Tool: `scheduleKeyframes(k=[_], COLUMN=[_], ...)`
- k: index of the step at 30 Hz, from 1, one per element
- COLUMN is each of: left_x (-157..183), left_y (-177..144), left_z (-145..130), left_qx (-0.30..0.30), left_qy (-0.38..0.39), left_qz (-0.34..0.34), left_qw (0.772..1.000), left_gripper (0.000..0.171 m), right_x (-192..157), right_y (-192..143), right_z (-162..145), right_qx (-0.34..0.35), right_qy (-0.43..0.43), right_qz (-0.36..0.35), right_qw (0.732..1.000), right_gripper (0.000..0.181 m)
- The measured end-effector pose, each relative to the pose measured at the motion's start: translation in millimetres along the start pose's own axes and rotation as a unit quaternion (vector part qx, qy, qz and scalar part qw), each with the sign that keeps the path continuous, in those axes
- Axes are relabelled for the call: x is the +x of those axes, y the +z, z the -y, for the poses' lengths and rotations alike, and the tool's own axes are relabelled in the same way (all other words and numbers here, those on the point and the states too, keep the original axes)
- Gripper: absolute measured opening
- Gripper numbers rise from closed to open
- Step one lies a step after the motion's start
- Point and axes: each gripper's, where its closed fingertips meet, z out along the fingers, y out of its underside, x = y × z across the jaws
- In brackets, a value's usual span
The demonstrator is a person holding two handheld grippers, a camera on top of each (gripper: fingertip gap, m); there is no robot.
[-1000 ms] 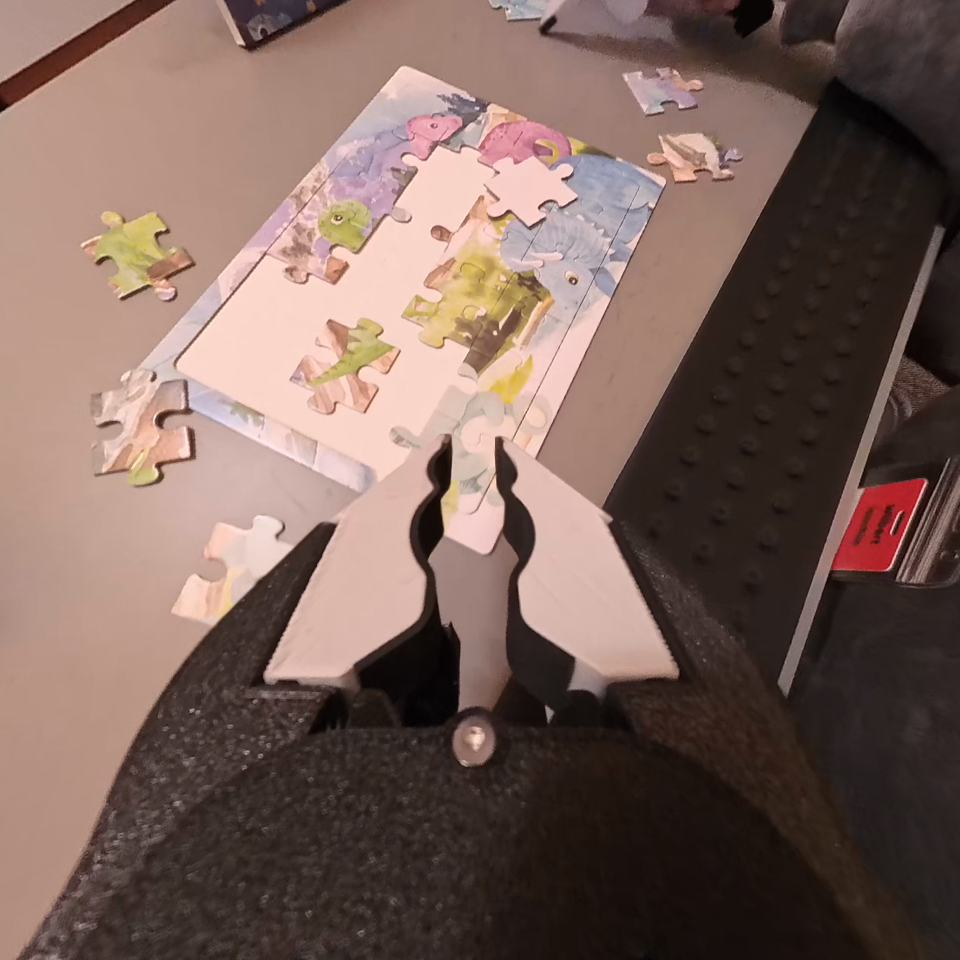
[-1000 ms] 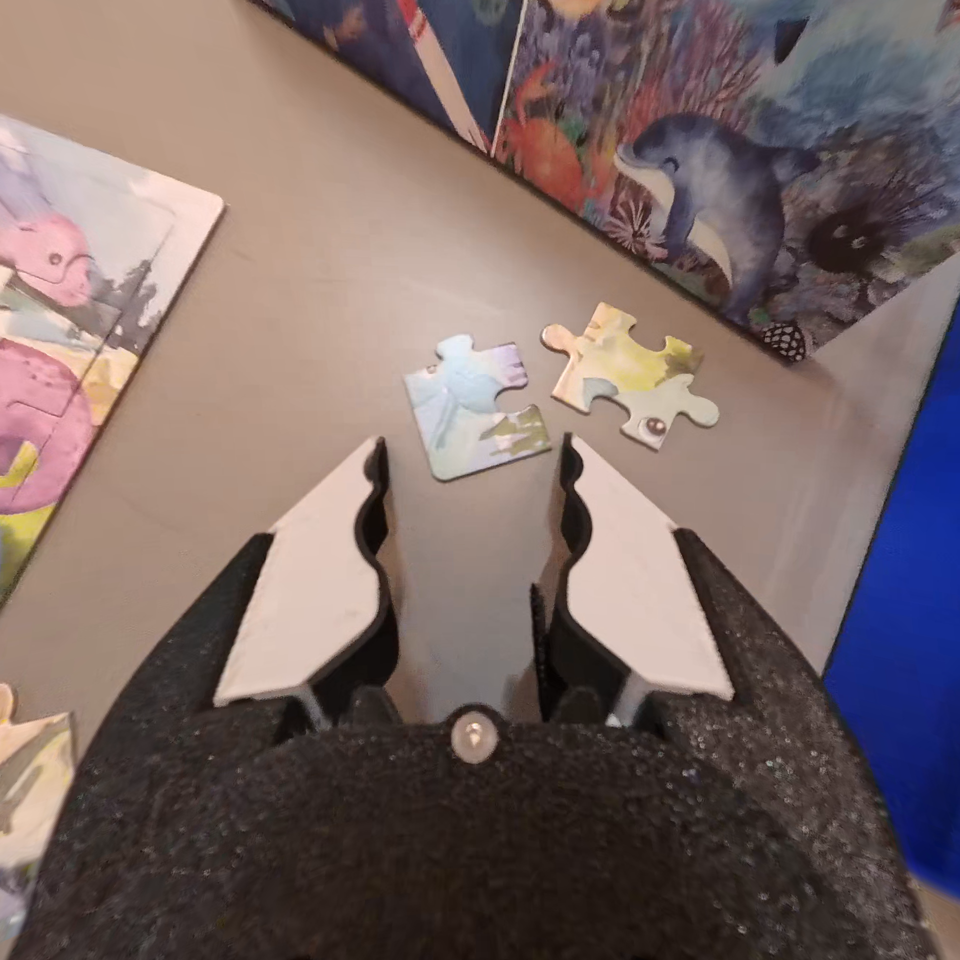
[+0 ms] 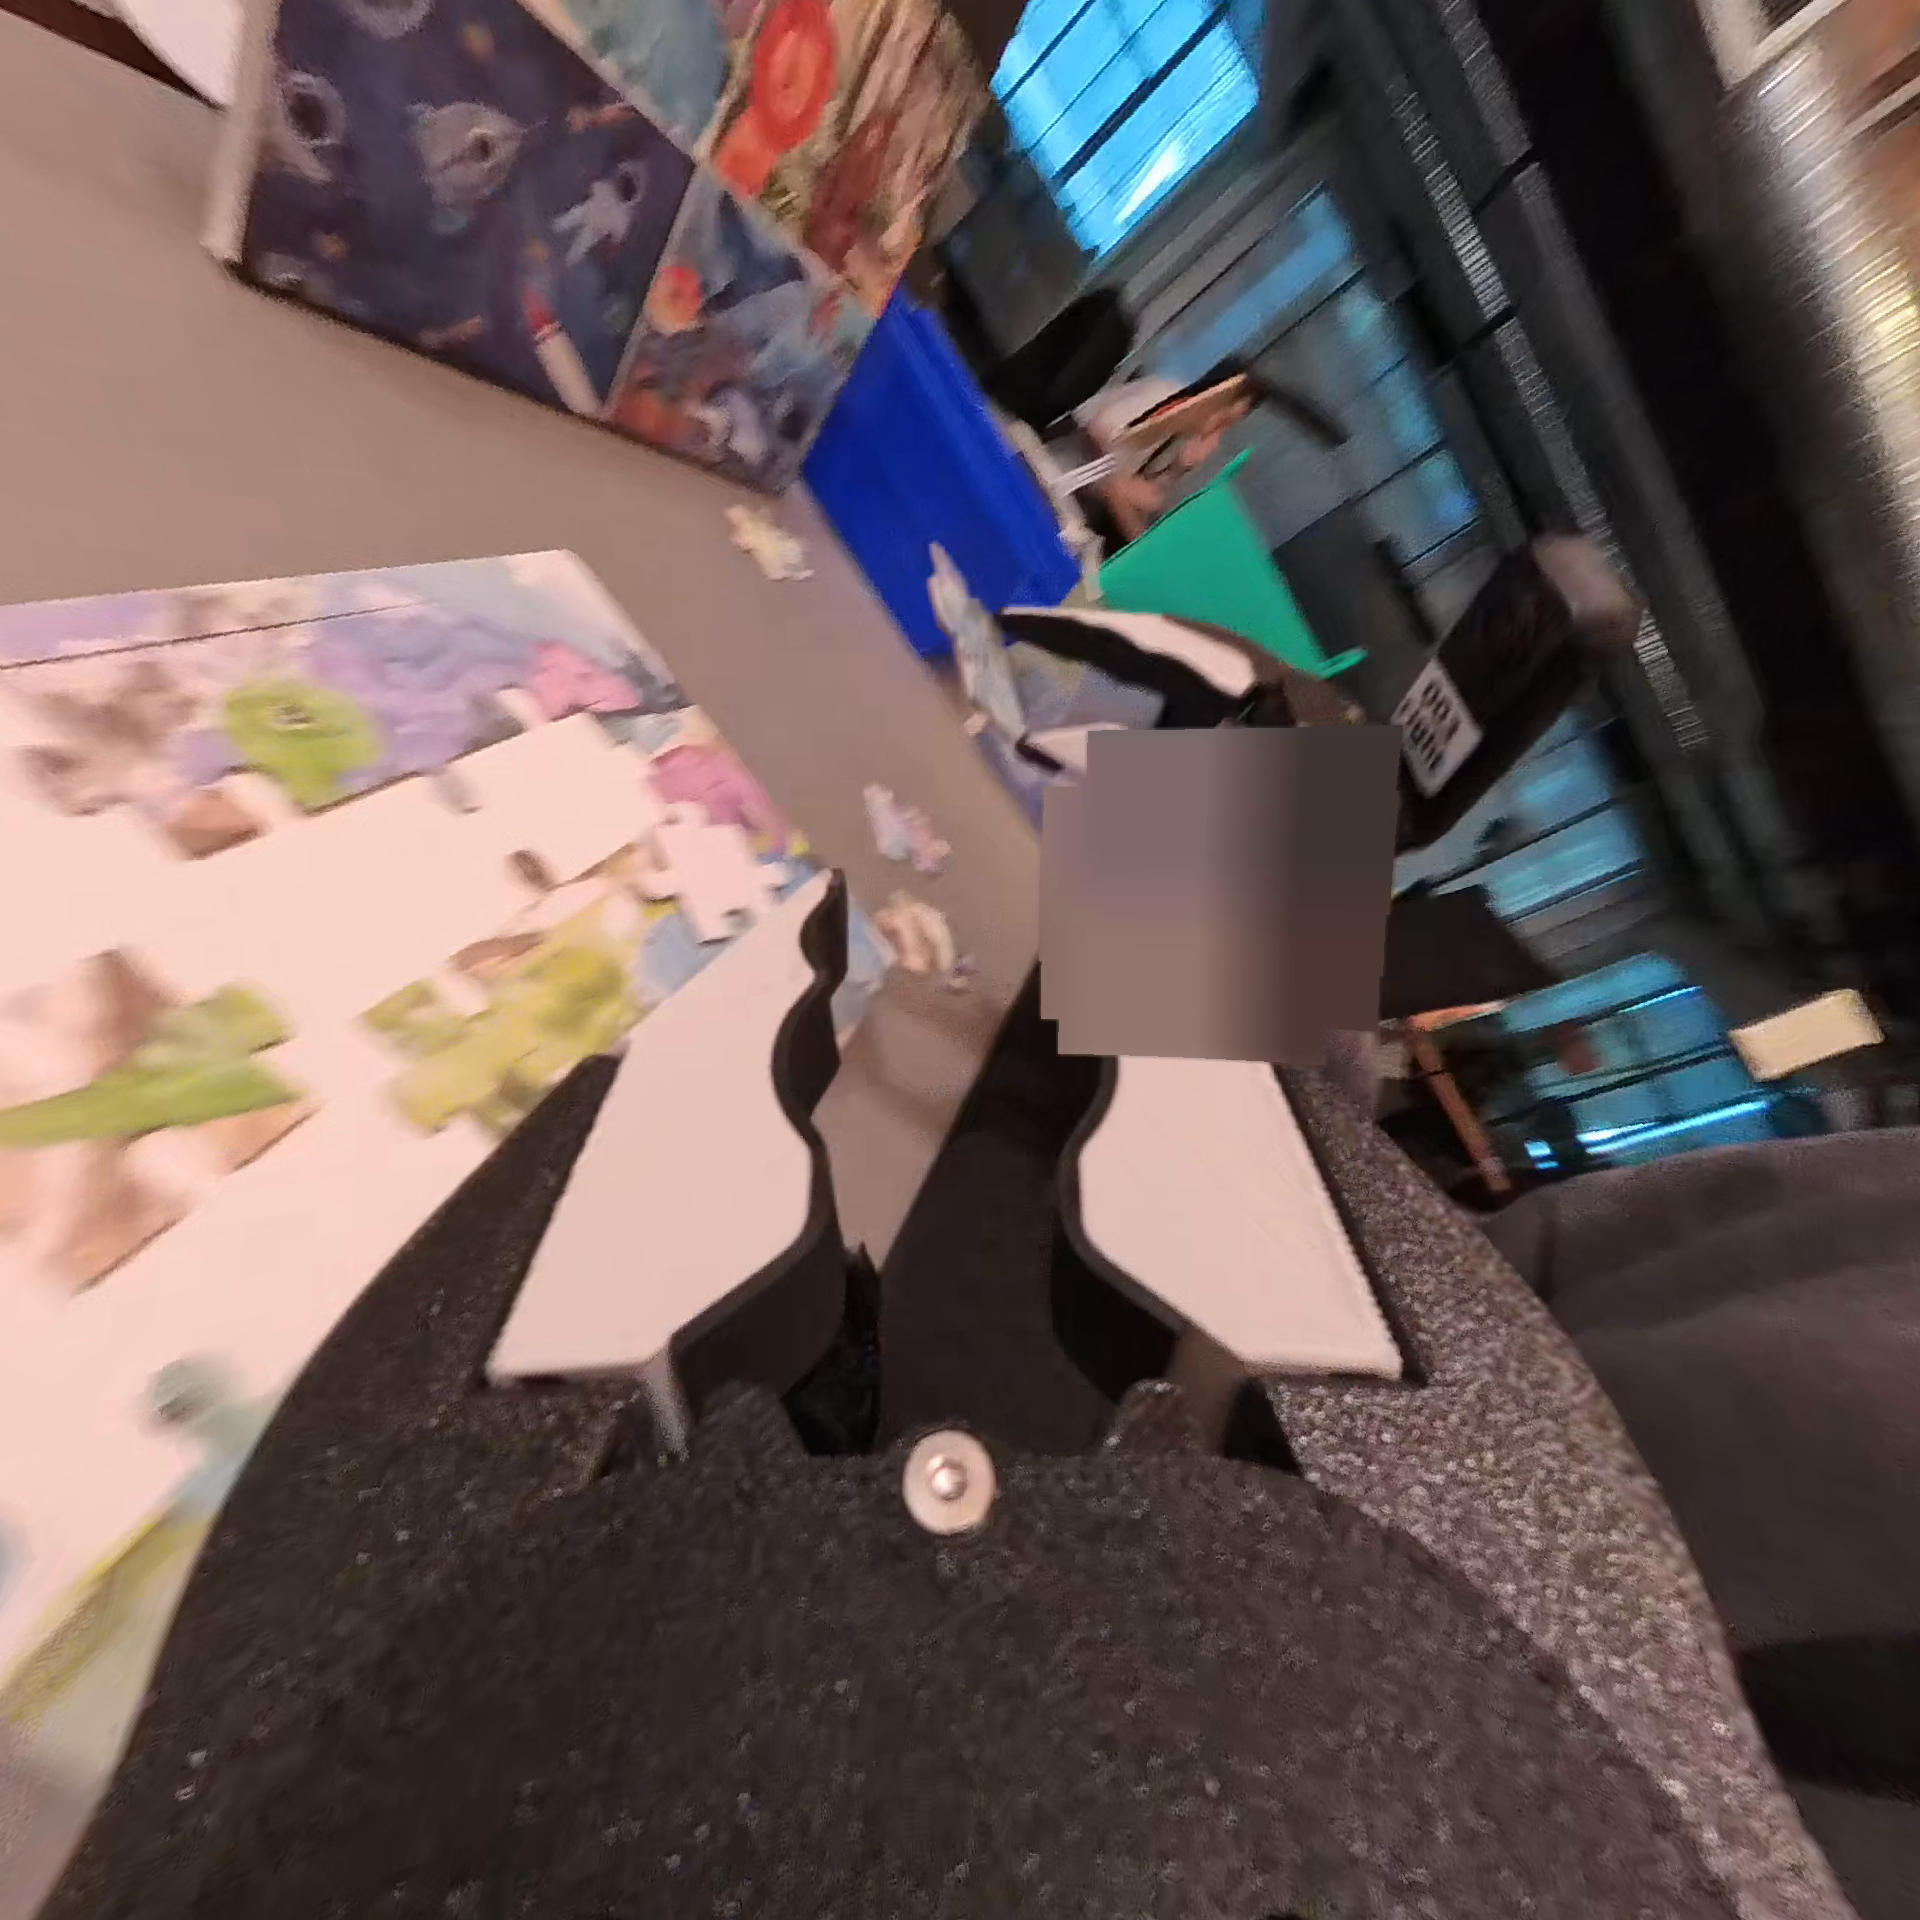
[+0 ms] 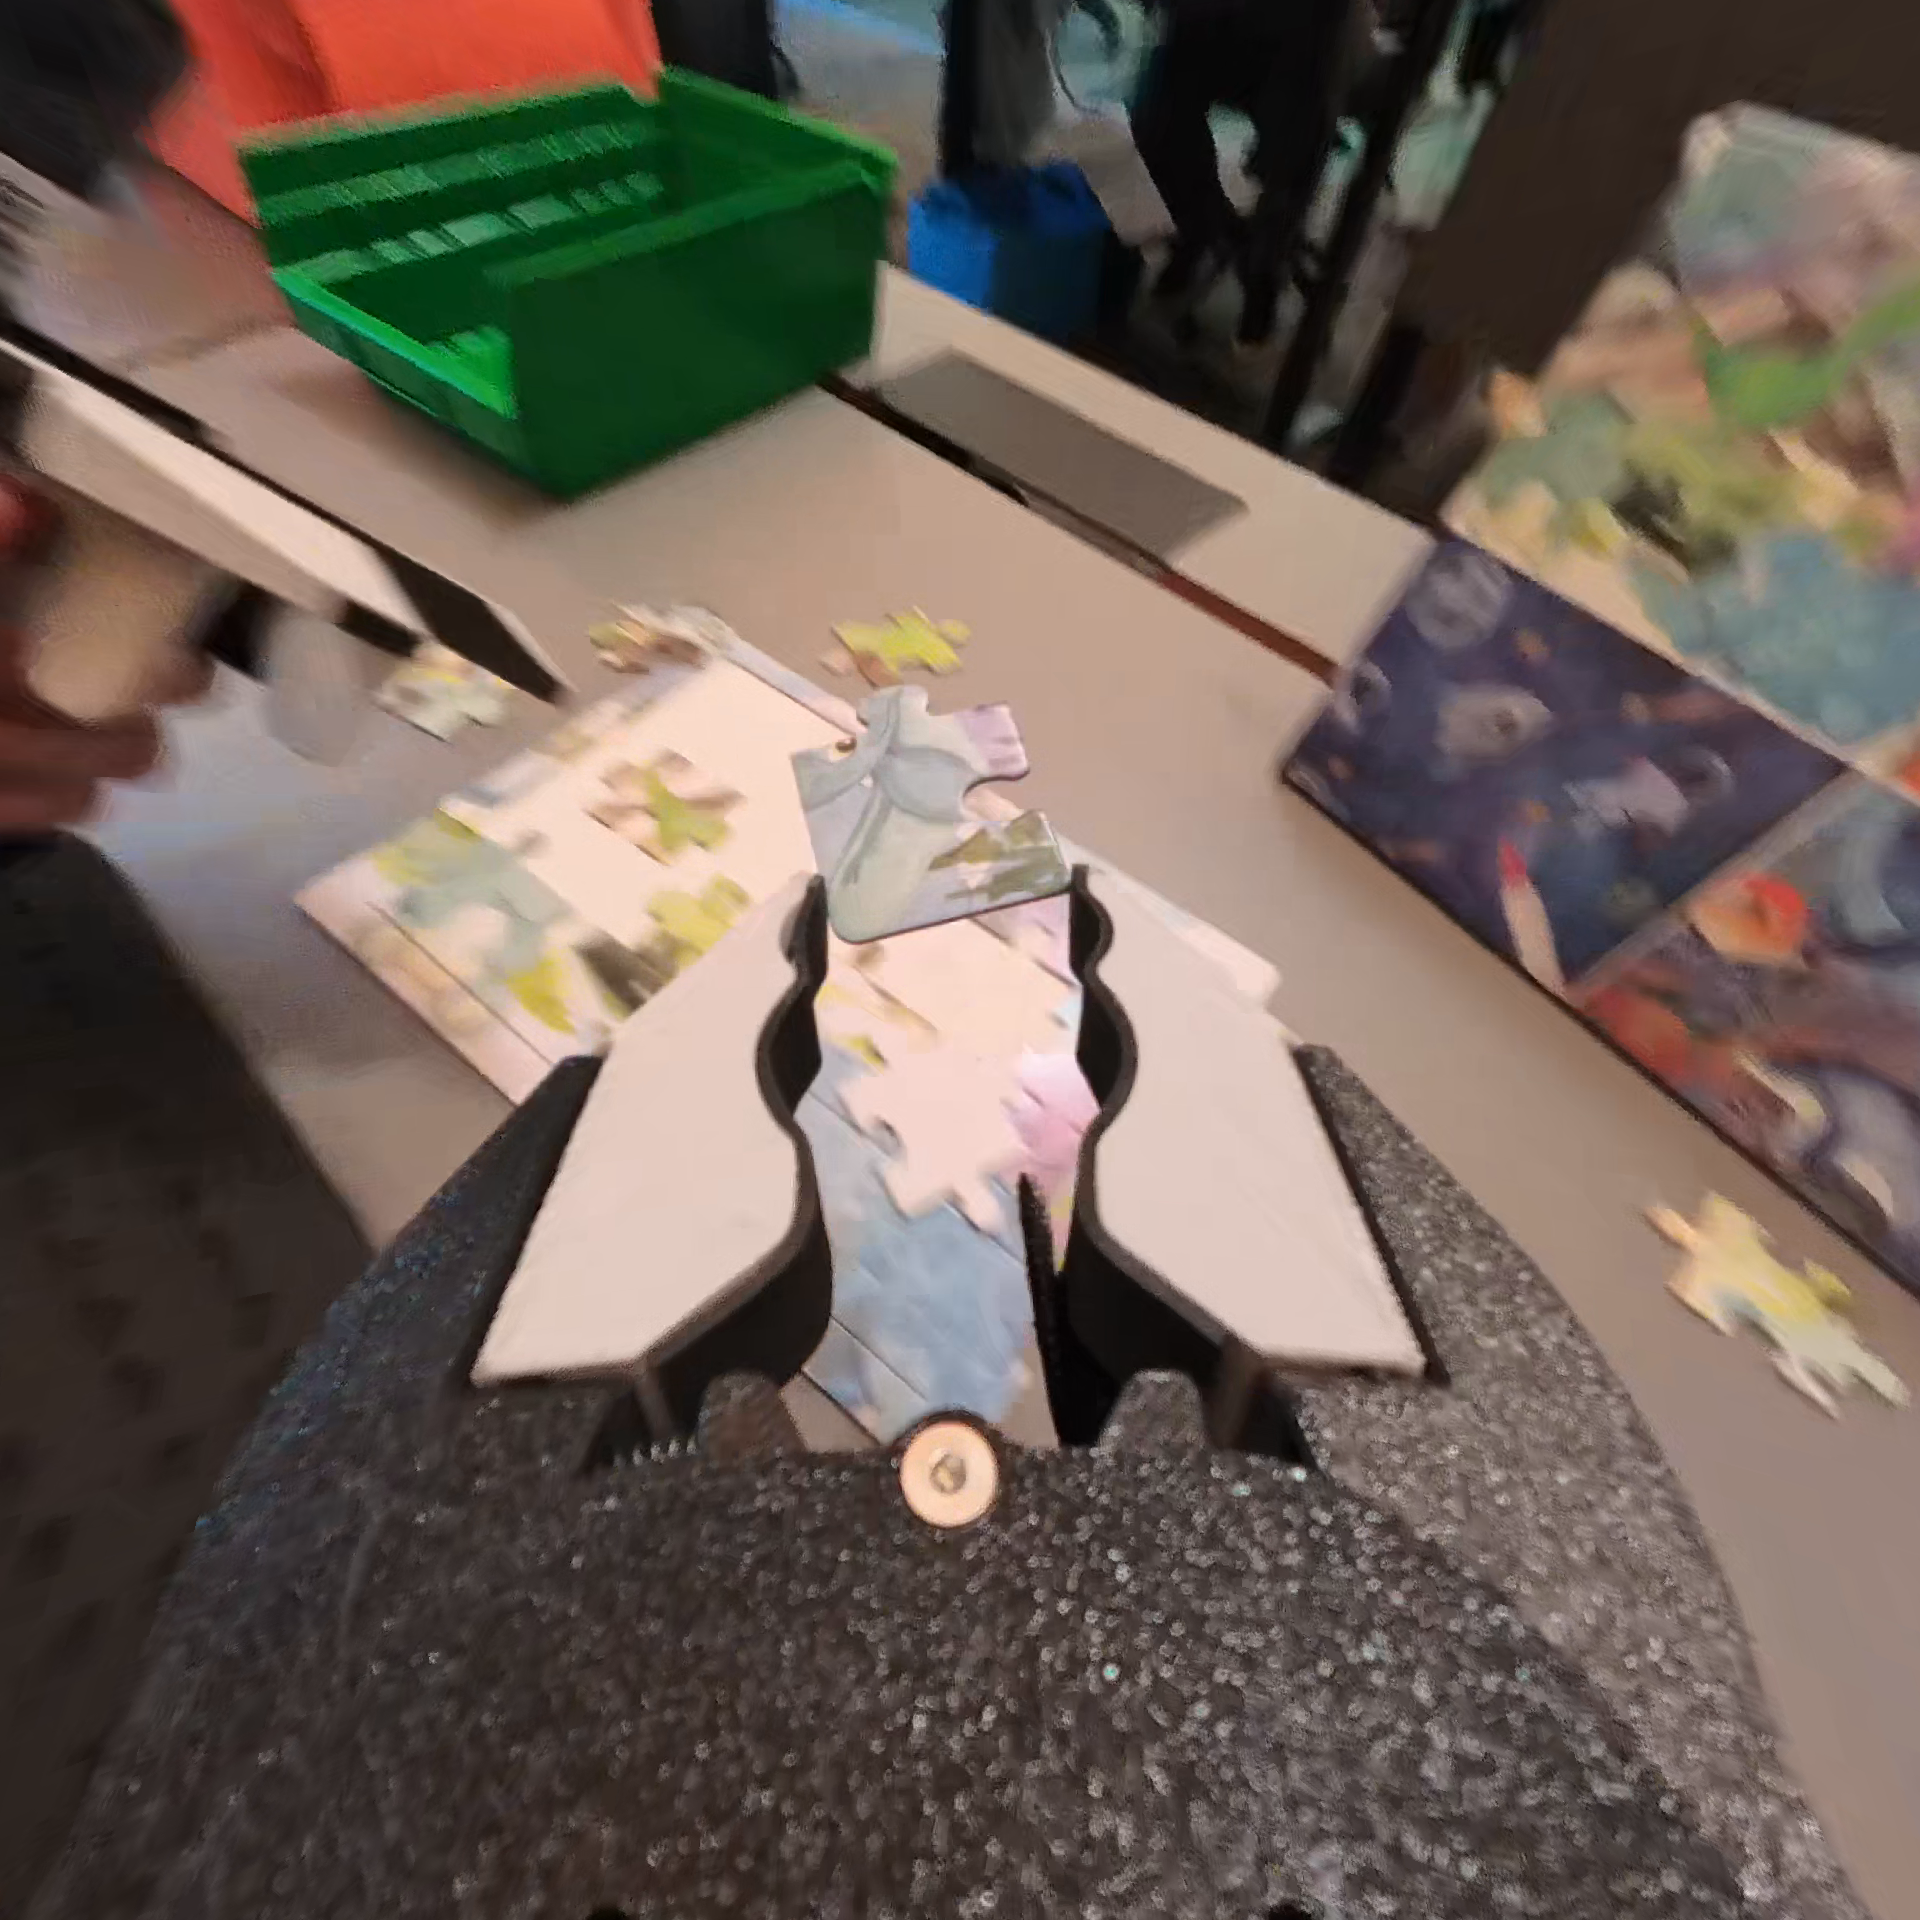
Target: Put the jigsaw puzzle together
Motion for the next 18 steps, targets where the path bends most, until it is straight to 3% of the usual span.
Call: scheduleKeyframes(k=[4, 5, 6, 8, 10, 12, 13, 15, 16, 18], left_x=[16, 15, 11, -5, -17, -30, -40, -66, -69, -64], left_y=[10, 6, 1, -10, -18, -32, -42, -64, -72, -77], left_z=[4, 8, 13, 12, 1, -13, -22, -25, -23, -13], left_qx=[0.046, 0.065, 0.083, 0.081, 0.008, -0.116, -0.196, -0.321, -0.365, -0.409], left_qy=[-0.053, -0.062, -0.067, -0.066, -0.040, 0.030, 0.085, 0.210, 0.242, 0.269], left_qz=[-0.067, -0.073, -0.074, -0.047, -0.032, -0.007, 0.011, 0.061, 0.058, 0.032], left_qw=[0.995, 0.993, 0.992, 0.993, 0.999, 0.993, 0.977, 0.921, 0.897, 0.872], left_gripper=[0.038, 0.032, 0.011, 0.001, 0.001, 0.001, 0.001, 0.002, 0.002, 0.002], right_x=[-58, -67, -74, -80, -90, -93, -92, -92, -100, -122], right_y=[20, 26, 31, 42, 51, 63, 70, 88, 95, 105], right_z=[32, 32, 31, 26, 15, 13, 17, 36, 43, 43], right_qx=[0.030, 0.025, 0.022, 0.012, -0.021, -0.050, -0.055, -0.039, -0.035, -0.073], right_qy=[-0.013, -0.016, -0.018, -0.015, -0.005, 0.004, 0.005, -0.001, -0.003, 0.003], right_qz=[0.057, 0.068, 0.082, 0.090, 0.136, 0.174, 0.191, 0.230, 0.275, 0.375], right_qw=[0.998, 0.997, 0.996, 0.996, 0.990, 0.983, 0.980, 0.972, 0.961, 0.924], right_gripper=[0.047, 0.047, 0.046, 0.031, 0.040, 0.040, 0.040, 0.035, 0.030, 0.032])
